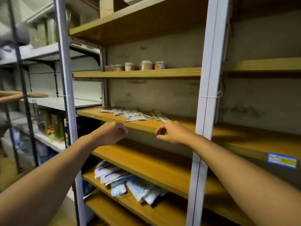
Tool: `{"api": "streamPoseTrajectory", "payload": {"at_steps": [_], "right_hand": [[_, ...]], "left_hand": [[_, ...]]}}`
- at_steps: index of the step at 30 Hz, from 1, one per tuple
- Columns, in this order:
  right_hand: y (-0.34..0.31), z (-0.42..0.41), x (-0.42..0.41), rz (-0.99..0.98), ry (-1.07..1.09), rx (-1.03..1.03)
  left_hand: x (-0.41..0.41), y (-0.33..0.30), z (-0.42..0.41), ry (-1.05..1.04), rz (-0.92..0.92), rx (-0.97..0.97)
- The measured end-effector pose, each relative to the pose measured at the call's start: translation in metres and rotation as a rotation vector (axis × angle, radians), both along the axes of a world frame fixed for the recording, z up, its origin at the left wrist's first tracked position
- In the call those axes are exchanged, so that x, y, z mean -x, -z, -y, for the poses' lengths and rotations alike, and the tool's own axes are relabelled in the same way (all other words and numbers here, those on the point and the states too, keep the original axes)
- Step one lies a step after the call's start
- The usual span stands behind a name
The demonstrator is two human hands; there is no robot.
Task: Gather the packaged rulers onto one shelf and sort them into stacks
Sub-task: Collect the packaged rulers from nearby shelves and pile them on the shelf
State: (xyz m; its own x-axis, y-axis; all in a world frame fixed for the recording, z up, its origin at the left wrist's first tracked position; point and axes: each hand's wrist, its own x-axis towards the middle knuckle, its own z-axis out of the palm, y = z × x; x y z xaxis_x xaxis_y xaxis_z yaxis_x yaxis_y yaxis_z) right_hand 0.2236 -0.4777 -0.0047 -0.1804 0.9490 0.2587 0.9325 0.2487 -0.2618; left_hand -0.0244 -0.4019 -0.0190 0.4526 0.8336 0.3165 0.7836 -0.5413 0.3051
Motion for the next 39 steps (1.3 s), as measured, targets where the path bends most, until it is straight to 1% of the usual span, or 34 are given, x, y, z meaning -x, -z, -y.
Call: {"api": "streamPoseTrajectory", "payload": {"at_steps": [6,12,14,18,20,22,24,26,29,34,36,39], "right_hand": [[-0.006,-0.084,0.035,-0.040,-0.005,-0.092],[0.000,-0.188,0.049,-0.126,0.019,-0.136],[0.000,-0.216,0.052,-0.136,0.031,-0.147],[0.001,-0.263,0.058,-0.187,0.088,-0.124],[0.000,-0.282,0.062,-0.188,0.121,-0.114],[-0.002,-0.300,0.066,-0.202,0.156,-0.127],[-0.003,-0.315,0.068,-0.194,0.186,-0.128],[-0.002,-0.329,0.071,-0.178,0.219,-0.125],[-0.002,-0.346,0.075,-0.154,0.305,-0.103],[-0.009,-0.376,0.074,-0.236,0.481,-0.008],[-0.005,-0.381,0.075,-0.215,0.517,0.011],[0.002,-0.373,0.080,-0.118,0.507,0.054]], "left_hand": [[0.053,0.007,-0.071,-0.130,0.065,-0.008],[0.064,-0.008,-0.155,-0.182,0.002,-0.078],[0.066,-0.010,-0.181,-0.205,0.008,-0.100],[0.073,-0.007,-0.220,-0.209,-0.025,-0.085],[0.077,-0.007,-0.240,-0.210,-0.010,-0.088],[0.079,-0.010,-0.259,-0.231,0.049,-0.095],[0.075,-0.011,-0.280,-0.236,0.069,-0.107],[0.068,-0.010,-0.305,-0.198,0.058,-0.129],[0.061,-0.004,-0.341,-0.137,0.090,-0.097],[0.047,-0.009,-0.392,-0.068,0.168,-0.099],[0.036,-0.011,-0.407,-0.046,0.151,-0.028],[0.020,-0.006,-0.429,-0.044,0.085,0.029]]}}
